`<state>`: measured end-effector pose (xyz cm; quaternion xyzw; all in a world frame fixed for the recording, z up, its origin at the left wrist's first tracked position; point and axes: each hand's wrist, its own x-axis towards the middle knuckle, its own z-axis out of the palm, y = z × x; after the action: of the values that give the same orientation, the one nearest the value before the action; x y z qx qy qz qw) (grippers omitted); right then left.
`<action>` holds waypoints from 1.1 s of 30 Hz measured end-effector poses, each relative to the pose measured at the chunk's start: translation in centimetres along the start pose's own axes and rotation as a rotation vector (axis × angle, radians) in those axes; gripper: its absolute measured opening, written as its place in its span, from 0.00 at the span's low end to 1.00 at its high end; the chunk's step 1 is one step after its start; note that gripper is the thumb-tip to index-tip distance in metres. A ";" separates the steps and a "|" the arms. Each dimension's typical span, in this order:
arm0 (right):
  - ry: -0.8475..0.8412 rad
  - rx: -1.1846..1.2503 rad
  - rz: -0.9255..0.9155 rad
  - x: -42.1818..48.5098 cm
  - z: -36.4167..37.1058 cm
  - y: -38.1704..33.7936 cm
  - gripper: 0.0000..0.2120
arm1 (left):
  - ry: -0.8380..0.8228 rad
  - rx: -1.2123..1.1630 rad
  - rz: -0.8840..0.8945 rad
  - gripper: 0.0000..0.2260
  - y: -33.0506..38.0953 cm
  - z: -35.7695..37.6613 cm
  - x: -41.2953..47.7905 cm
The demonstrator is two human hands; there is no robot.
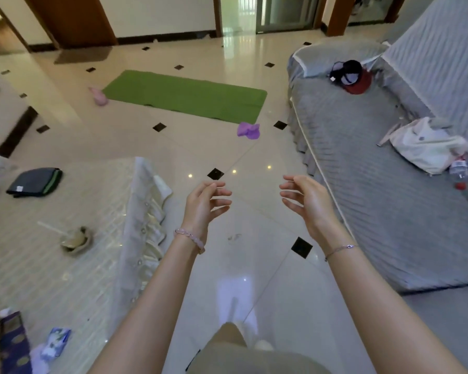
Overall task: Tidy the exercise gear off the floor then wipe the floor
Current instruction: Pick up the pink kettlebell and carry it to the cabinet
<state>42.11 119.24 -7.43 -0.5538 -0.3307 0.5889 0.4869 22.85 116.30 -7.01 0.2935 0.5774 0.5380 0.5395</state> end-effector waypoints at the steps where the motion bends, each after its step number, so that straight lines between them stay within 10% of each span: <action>1: -0.009 -0.007 0.004 1.5 0.5 -0.2 0.10 | 0.014 -0.005 0.000 0.10 0.3 0.1 1.3; 33: -0.315 -0.132 0.081 51.9 31.7 -9.8 0.09 | 0.333 -0.131 0.013 0.10 16.0 -6.1 52.4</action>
<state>17.84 175.74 -10.18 -0.4984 -0.4181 0.6646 0.3676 0.44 166.56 -9.10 0.1681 0.6205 0.6193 0.4508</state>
